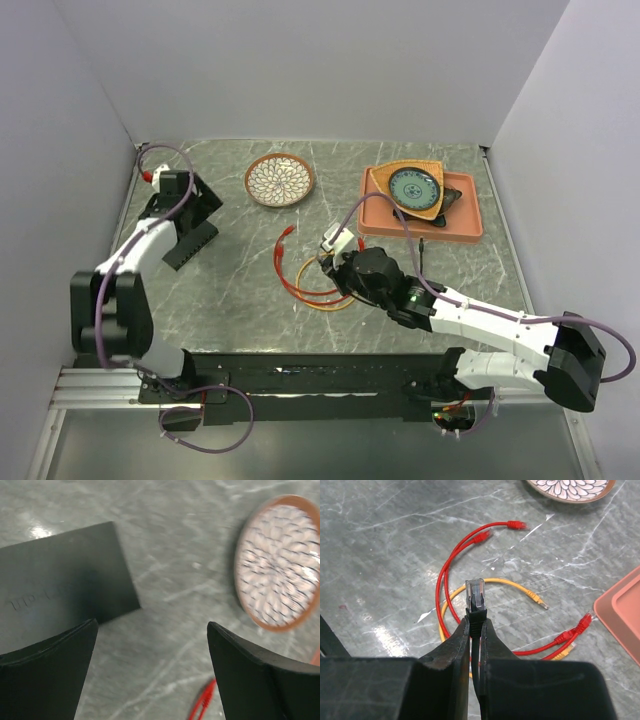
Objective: Insert the plug into the switch port
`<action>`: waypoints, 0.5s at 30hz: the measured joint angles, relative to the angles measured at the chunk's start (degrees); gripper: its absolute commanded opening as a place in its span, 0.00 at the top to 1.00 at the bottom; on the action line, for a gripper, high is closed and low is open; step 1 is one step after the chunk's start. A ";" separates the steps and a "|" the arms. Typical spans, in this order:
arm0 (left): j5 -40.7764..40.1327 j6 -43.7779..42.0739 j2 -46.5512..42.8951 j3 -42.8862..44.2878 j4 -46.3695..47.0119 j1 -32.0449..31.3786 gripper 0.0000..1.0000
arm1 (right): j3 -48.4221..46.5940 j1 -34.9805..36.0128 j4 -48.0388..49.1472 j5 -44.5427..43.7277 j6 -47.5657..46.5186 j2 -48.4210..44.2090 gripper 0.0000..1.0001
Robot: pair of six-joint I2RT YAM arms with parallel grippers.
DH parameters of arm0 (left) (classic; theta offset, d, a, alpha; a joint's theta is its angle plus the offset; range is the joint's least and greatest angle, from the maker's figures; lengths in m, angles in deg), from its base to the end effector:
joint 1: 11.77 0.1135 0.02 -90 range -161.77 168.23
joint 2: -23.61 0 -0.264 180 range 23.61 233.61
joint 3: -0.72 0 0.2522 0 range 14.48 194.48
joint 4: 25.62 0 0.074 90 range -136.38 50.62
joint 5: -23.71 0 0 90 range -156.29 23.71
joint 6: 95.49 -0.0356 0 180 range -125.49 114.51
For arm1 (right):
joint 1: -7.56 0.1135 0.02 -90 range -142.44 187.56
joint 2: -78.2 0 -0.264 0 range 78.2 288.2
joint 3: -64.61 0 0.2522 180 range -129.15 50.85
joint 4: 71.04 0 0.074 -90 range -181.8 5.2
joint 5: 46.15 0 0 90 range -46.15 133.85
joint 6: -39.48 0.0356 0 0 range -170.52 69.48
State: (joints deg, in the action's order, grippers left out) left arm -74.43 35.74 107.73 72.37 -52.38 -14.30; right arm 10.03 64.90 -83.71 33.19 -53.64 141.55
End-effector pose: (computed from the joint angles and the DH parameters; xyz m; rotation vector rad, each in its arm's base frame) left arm 0.3237 -0.0093 0.2526 -0.8201 2.1052 -0.2502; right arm 0.1417 0.2088 0.2712 -0.8794 1.7567 0.4462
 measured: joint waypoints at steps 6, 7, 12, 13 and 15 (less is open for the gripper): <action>0.52 0.37 13.73 7.45 -2.73 6.62 0.04 | 0.00 0.02 -1.49 0.72 0.74 1.20 1.00; -0.11 0.17 15.93 9.49 -3.06 7.10 0.04 | 0.00 0.02 -1.66 0.79 0.76 1.29 1.00; -4.09 -1.62 24.30 19.23 -5.44 7.32 0.04 | 0.00 0.02 -1.79 0.85 1.07 1.77 1.00; -4.50 -2.10 25.42 20.70 -5.79 7.32 0.04 | 0.00 0.02 -1.81 0.83 1.14 2.01 1.00; -5.53 -3.69 27.91 24.09 -6.80 7.32 0.04 | 0.00 0.02 -1.81 0.74 1.27 2.58 1.00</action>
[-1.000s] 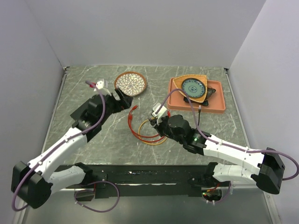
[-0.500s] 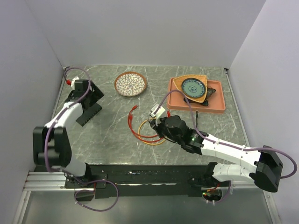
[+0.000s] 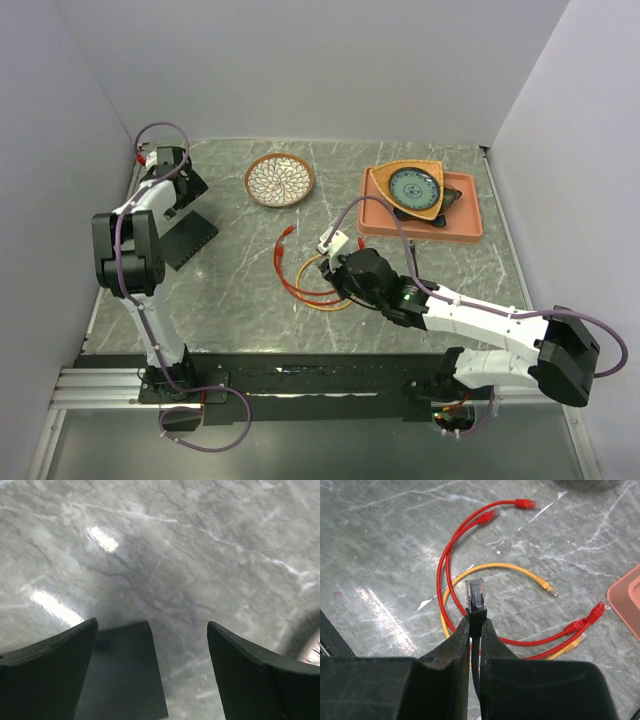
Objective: Insert the plug into the switch port
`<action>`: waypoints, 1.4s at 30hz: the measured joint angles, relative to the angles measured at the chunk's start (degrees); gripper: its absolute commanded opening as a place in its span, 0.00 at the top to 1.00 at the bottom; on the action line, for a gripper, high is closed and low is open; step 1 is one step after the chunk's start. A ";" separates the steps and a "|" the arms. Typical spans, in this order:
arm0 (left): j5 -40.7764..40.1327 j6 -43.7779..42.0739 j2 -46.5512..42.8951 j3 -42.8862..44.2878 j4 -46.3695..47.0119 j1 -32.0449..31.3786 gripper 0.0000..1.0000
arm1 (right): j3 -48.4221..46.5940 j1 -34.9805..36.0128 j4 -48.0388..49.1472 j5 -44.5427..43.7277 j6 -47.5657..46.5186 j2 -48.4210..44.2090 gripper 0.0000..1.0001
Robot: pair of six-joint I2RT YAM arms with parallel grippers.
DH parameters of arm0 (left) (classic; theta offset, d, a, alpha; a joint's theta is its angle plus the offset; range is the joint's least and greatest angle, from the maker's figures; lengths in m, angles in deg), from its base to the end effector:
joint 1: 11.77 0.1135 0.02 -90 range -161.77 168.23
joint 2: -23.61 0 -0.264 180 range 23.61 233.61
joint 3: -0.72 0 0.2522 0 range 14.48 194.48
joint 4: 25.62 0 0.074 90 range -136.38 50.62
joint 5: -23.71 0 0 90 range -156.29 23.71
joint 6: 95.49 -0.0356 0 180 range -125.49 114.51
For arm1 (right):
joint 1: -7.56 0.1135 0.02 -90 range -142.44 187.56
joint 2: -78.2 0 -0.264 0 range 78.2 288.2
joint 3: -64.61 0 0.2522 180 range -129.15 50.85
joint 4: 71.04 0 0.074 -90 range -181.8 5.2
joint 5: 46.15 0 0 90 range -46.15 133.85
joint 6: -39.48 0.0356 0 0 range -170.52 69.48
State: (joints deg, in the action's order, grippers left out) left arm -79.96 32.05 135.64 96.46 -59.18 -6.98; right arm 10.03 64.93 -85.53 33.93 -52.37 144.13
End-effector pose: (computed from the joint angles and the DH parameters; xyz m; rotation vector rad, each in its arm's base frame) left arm 0.4289 0.0444 0.2045 -0.9669 2.2055 0.0288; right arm 0.1442 0.2138 0.2574 -0.9112 1.8279 0.4388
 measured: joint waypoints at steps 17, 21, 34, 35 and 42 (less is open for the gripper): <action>-3.98 -4.52 4.15 -0.11 -6.99 0.00 0.04 | -0.13 0.00 -2.27 -1.40 0.98 2.32 1.00; -2.08 -4.68 1.81 -4.48 -4.92 0.02 0.04 | -0.13 0.00 -2.29 -1.40 1.14 2.32 1.00; 11.54 -1.75 -10.97 -22.71 9.09 -3.02 0.04 | -0.13 0.00 -2.19 -0.15 3.10 2.32 1.00; 12.55 -1.14 -11.54 -23.34 9.40 -4.22 0.04 | -0.13 0.00 -2.10 0.17 3.28 2.32 1.00; 11.80 1.86 -15.17 -24.24 5.11 -8.04 0.04 | -0.50 0.00 -1.70 2.58 3.91 2.84 1.00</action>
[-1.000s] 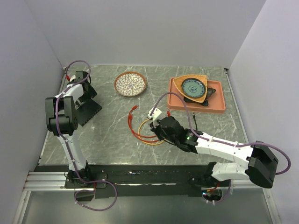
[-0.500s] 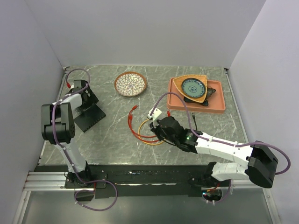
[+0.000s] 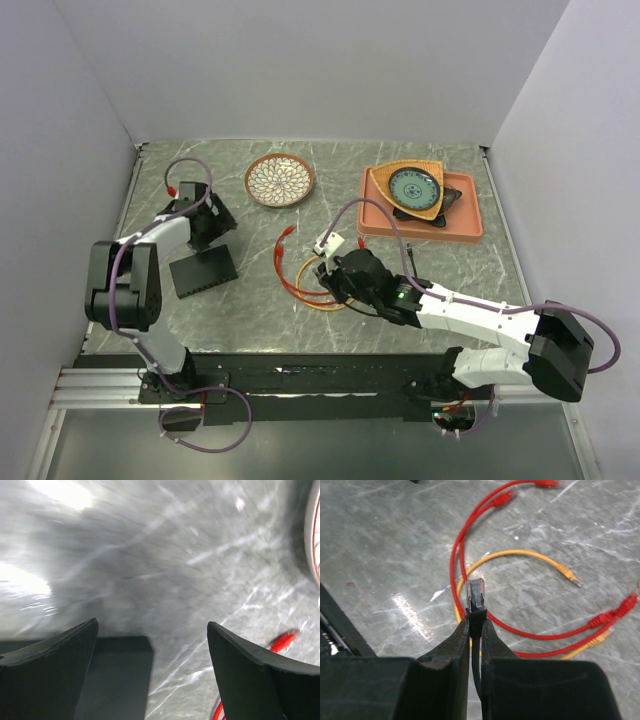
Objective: Insert the plug into the switch port
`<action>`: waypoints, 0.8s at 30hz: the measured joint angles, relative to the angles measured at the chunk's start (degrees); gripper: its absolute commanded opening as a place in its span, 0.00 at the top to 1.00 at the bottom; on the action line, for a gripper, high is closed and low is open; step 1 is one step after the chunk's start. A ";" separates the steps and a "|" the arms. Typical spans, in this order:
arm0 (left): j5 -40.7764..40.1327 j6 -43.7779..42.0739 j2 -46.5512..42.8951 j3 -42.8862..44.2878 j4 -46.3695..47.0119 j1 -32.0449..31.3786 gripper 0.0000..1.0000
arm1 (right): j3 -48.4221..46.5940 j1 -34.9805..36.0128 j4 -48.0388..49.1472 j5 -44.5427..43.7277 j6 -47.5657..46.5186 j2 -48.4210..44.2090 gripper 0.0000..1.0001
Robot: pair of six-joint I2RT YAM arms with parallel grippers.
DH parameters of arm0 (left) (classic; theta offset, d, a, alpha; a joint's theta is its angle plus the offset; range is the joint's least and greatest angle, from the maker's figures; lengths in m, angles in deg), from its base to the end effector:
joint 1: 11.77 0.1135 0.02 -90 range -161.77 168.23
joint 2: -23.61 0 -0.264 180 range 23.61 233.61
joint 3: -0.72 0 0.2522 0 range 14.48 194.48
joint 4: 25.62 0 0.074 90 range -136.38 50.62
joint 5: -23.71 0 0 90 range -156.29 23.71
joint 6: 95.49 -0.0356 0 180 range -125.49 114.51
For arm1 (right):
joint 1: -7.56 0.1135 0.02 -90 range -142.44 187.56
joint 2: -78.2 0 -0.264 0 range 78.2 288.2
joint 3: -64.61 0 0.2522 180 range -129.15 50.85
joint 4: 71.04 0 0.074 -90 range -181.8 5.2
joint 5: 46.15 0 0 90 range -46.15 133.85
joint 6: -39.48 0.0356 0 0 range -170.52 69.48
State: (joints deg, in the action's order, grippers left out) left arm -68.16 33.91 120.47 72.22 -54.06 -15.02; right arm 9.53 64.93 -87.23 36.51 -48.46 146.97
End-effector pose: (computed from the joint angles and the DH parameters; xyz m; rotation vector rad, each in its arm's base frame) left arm 0.3437 -0.0184 0.1792 -0.7975 2.4001 -0.2622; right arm 0.1463 0.2201 0.2454 -0.9162 1.9184 0.4911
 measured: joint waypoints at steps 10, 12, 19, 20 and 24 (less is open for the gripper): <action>-9.25 3.17 -17.81 -6.40 -2.84 8.90 0.04 | -6.36 0.04 2.99 7.06 1.75 7.76 1.00; -10.64 4.33 -20.68 -9.55 -2.89 12.20 0.04 | -7.26 0.04 3.32 8.13 1.92 9.14 1.00; -9.75 7.87 -25.22 -18.71 -3.21 19.28 0.04 | -7.50 0.04 3.69 9.75 2.01 10.25 1.00; -9.16 7.91 -25.00 -19.06 -3.19 19.74 0.04 | -7.50 0.04 3.72 9.81 2.12 10.34 1.00; -4.31 7.78 -22.38 -19.45 -0.63 19.93 0.02 | -7.54 0.04 3.78 10.12 2.38 10.58 1.00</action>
State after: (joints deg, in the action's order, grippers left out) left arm -72.47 41.69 98.09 52.77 -54.70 4.91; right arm 1.98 64.97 -83.45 46.63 -46.08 157.55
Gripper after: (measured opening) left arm 0.963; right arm 0.128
